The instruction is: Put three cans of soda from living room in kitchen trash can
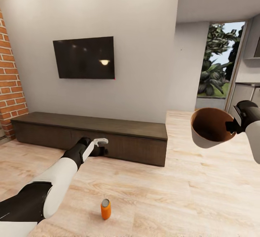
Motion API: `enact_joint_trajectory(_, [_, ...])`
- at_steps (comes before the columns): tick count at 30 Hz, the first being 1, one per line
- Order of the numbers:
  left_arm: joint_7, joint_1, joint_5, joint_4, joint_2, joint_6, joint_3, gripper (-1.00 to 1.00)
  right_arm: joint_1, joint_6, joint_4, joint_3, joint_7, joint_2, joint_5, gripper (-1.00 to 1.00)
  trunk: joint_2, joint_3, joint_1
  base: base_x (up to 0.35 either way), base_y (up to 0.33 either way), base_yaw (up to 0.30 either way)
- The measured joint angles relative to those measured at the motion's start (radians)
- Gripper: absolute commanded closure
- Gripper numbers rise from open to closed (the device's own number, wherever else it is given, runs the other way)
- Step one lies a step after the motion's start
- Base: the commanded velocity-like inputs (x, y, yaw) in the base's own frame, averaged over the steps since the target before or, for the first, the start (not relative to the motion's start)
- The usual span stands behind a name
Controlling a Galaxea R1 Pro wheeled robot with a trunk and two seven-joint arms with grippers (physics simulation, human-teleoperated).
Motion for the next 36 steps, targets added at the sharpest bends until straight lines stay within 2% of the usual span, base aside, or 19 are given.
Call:
enact_joint_trajectory(10, [0.001,0.000,-0.002,0.000,-0.001,-0.001,0.000,-1.00,-0.032,0.000,0.003,0.014,-0.001,-0.001,-0.002,1.00,-0.002,-0.039,0.005,0.000,0.000,0.000])
enact_joint_trajectory(36, [0.001,0.001,-0.003,0.000,-0.001,-0.002,-0.001,-1.00,-0.030,0.000,0.024,0.019,0.000,0.002,-0.006,1.00,-0.008,-0.139,0.016,0.000,0.000,0.000])
